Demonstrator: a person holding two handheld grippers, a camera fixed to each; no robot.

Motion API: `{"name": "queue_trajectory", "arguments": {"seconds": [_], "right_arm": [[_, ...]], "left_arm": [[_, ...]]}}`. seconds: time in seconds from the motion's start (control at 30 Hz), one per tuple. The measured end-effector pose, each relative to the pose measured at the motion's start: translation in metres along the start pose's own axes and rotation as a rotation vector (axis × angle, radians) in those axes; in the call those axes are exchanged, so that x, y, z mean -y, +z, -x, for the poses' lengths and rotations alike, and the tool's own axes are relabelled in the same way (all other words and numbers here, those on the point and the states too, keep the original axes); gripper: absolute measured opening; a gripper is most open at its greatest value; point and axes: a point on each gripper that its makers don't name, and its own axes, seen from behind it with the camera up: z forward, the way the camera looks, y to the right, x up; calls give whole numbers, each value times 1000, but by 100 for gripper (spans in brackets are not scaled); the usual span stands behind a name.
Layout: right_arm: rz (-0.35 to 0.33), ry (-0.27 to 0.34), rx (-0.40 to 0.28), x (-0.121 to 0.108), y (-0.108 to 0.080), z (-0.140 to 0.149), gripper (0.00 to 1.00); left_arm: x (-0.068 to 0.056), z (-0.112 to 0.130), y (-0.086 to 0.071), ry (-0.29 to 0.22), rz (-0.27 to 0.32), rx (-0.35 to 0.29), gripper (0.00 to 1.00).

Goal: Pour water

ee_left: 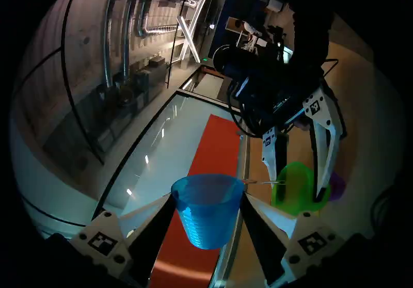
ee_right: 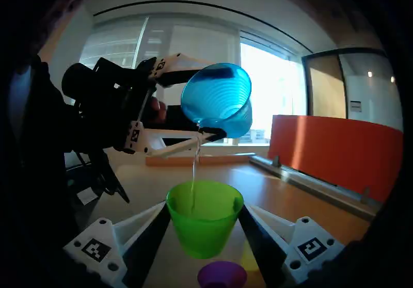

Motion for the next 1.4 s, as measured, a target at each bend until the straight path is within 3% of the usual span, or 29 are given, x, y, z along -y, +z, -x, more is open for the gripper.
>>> {"name": "queue_trajectory", "arguments": {"seconds": [1.4], "right_arm": [[-1,-7,1,0,1,1,90]], "left_arm": [[-2,-5,-2,63,-1,-3,85]]}}
